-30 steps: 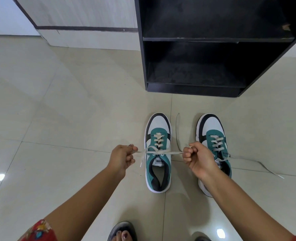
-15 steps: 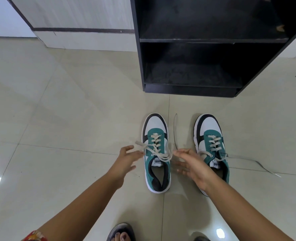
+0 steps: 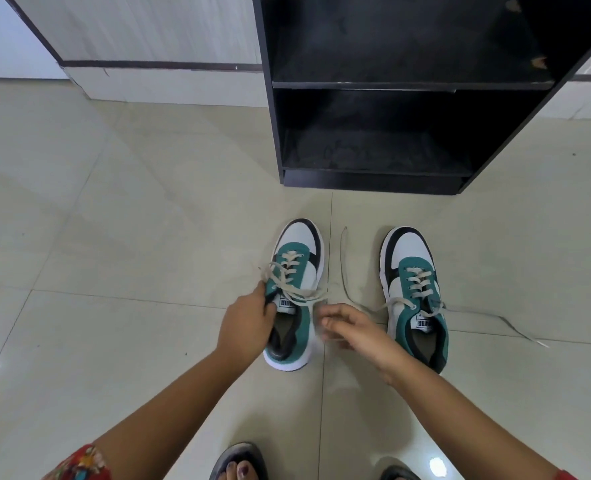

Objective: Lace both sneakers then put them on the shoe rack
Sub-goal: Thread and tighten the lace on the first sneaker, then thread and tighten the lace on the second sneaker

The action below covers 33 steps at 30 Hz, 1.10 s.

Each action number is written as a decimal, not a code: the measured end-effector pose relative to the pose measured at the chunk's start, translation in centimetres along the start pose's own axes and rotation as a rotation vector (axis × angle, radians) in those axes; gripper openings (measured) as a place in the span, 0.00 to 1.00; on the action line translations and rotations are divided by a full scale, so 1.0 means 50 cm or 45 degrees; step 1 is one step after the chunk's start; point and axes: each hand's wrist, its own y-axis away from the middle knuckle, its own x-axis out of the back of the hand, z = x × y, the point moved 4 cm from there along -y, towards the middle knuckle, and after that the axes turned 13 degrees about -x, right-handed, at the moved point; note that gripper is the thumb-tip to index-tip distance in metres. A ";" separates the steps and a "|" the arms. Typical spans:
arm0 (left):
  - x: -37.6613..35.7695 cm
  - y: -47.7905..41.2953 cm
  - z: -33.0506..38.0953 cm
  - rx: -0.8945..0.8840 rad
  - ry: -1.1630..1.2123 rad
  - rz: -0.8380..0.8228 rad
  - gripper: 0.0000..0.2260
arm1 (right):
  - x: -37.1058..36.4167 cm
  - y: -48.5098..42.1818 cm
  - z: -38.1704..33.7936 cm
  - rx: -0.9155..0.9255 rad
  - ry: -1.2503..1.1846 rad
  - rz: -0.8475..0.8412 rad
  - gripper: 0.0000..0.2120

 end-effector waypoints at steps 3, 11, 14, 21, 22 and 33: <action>0.018 -0.007 -0.036 0.019 -0.134 0.031 0.17 | 0.012 0.005 -0.004 0.000 -0.016 0.012 0.09; 0.024 -0.006 -0.035 0.142 0.045 0.094 0.24 | 0.072 0.051 -0.017 0.146 0.068 0.153 0.08; 0.029 -0.003 0.034 -0.119 -0.021 0.227 0.28 | 0.115 0.079 -0.016 0.244 0.078 0.311 0.09; -0.043 -0.028 0.172 -0.489 0.240 -0.194 0.16 | 0.248 0.130 0.060 0.254 0.291 1.004 0.12; -0.060 -0.033 0.180 -0.417 0.294 -0.315 0.14 | 0.261 0.126 0.075 0.163 0.318 1.013 0.17; -0.137 -0.035 0.191 -0.044 0.654 -0.500 0.10 | 0.199 0.060 0.100 0.051 0.329 0.802 0.24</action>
